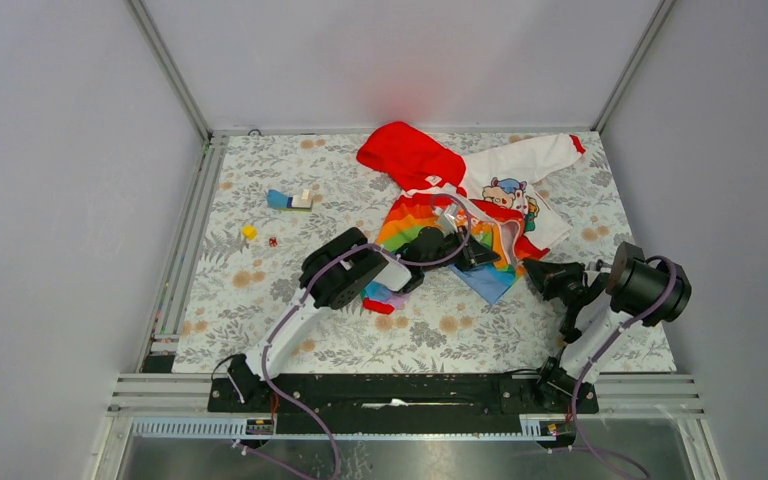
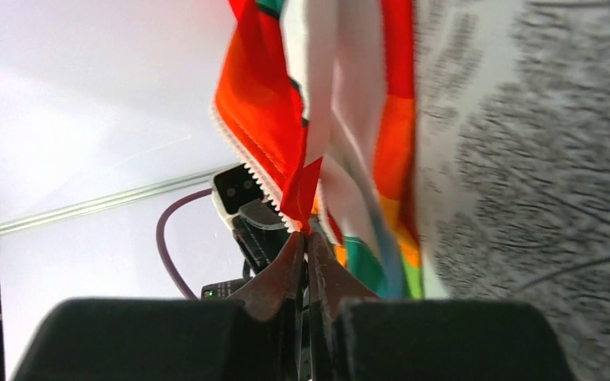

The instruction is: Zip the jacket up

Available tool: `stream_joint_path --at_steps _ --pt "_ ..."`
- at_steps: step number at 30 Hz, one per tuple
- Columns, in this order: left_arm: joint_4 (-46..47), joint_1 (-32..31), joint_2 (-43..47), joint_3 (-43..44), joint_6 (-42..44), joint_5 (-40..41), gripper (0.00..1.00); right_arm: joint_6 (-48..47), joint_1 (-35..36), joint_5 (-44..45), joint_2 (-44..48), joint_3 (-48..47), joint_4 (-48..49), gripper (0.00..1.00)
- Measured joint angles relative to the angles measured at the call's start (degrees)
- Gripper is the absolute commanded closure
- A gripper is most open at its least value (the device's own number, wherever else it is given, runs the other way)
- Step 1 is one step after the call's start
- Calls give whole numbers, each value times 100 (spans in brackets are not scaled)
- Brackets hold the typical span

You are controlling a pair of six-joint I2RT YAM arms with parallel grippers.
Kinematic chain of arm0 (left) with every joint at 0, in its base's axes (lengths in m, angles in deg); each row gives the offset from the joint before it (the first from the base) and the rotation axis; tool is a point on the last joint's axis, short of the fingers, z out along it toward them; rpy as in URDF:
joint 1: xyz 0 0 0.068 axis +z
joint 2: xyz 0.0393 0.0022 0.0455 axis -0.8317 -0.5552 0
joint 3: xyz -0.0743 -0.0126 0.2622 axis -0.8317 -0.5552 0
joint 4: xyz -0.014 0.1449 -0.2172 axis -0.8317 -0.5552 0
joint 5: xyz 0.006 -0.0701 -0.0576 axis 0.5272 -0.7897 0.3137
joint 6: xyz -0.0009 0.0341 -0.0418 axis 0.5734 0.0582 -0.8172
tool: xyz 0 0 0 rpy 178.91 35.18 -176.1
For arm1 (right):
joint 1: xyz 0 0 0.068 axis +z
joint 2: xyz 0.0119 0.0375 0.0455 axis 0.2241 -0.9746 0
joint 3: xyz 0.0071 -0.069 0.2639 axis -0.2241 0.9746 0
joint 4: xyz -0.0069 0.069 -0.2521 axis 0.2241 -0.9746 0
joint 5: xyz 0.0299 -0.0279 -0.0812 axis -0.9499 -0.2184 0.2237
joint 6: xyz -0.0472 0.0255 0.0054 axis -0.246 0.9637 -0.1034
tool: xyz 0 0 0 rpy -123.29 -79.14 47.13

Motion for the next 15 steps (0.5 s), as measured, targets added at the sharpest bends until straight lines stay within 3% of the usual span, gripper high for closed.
stream_joint_path --at_steps 9,15 --pt "-46 -48 74 -74 164 103 100 -129 0 46 505 15 11 100" --pt "293 -52 74 -229 -273 44 100 -466 2 181 1117 66 -343 100"
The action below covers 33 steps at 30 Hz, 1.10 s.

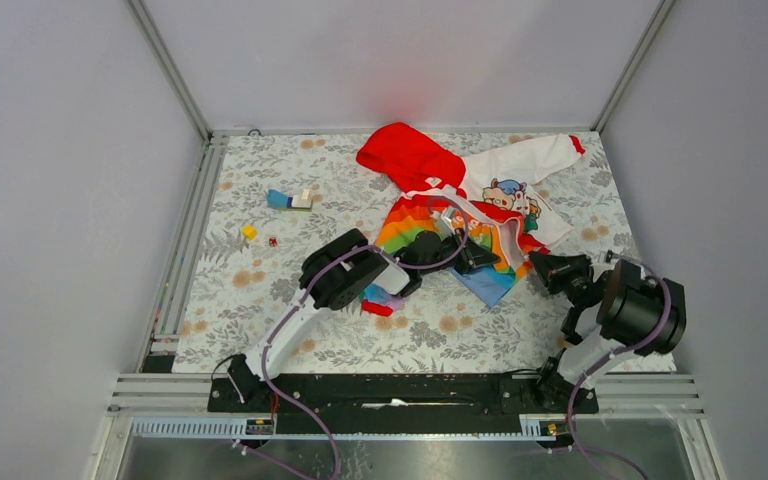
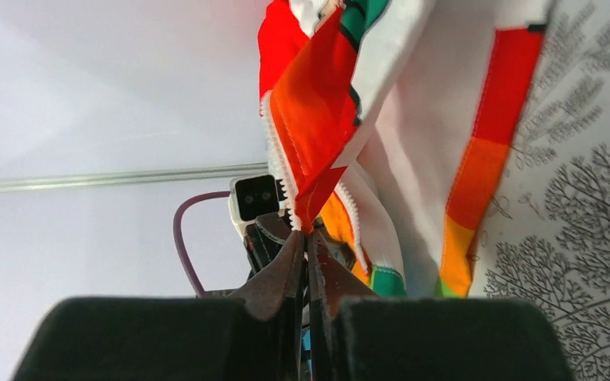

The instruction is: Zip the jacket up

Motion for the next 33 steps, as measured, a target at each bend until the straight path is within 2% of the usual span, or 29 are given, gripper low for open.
stream_joint_path --at_steps 5,7,9,11,17,26,33 --pt "675 -13 -221 70 -894 -72 100 -791 26 393 1530 37 -1248 100" --pt "804 -31 -286 103 -1102 -57 100 -1145 55 614 2369 37 -1921 100" --pt "870 -55 -293 103 -1226 -4 100 -1316 68 737 2846 37 -2192 100" --pt "1019 -90 -293 103 -1329 66 100 -1375 74 761 2874 37 -2205 100" --pt "1432 -205 -367 146 -1690 297 100 -1268 74 708 2168 205 -1996 100" --pt "1641 -315 -459 164 -2009 702 100 -1274 74 726 2632 273 -1993 100" --pt "1637 -315 -551 229 -2111 772 100 -1272 74 719 2647 275 -1991 100"
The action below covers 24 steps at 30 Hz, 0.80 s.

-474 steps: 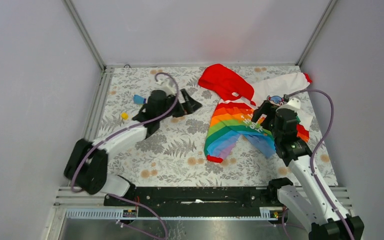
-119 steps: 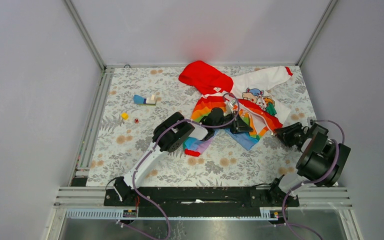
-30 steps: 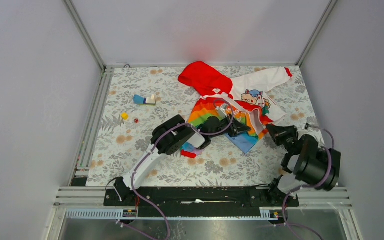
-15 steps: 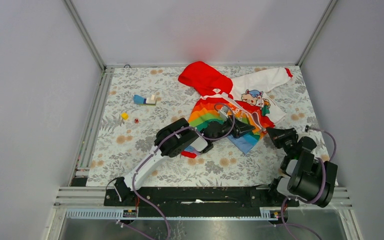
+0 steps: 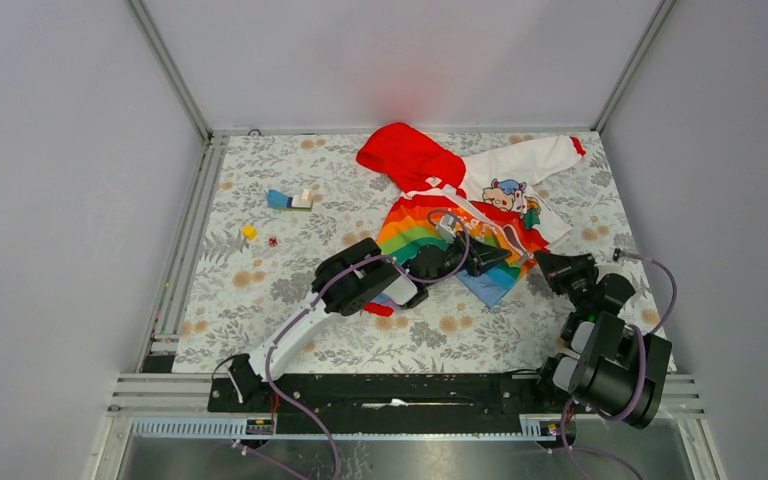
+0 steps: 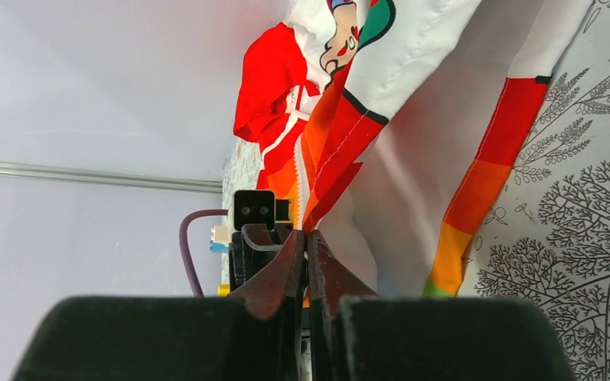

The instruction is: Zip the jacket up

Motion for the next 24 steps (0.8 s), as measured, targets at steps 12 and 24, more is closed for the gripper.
stream_joint_path --at_steps 12,24 --pt "2 0 -66 216 -4 -9 100 -2 0 -2 -26 0 -11 100" --pt "-2 0 -122 260 -17 -74 100 -2 37 2 -70 0 -2 100"
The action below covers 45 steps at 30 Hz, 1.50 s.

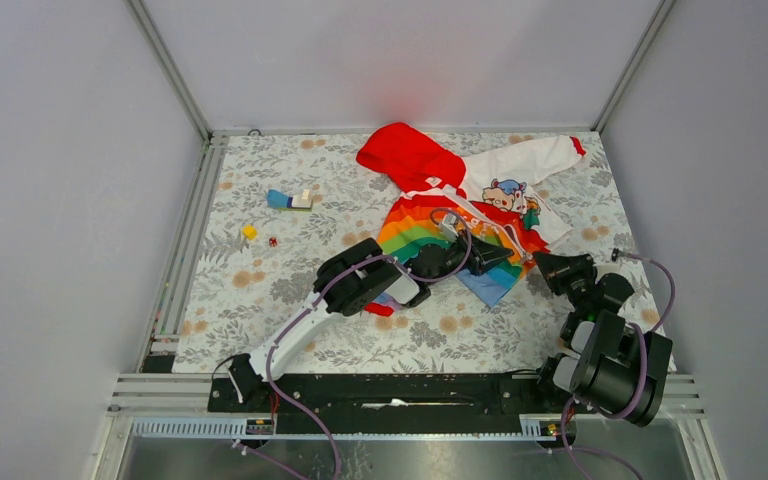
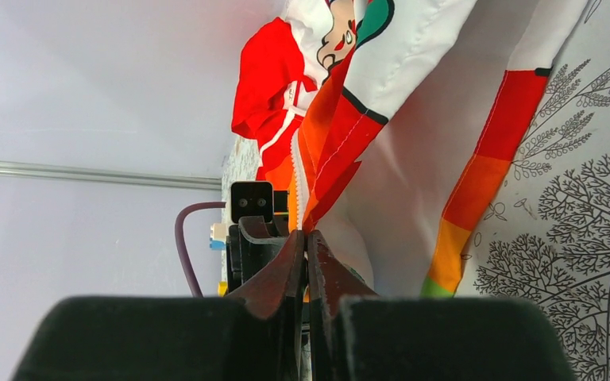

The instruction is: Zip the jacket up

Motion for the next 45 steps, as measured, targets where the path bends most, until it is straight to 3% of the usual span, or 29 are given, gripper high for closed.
stream_joint_path --at_steps 33,45 --pt "4 -66 0 0 28 -70 100 -160 302 400 -37 0 -17 100" --pt "-111 -22 149 7 605 -420 100 -372 313 400 162 -2 -350 100"
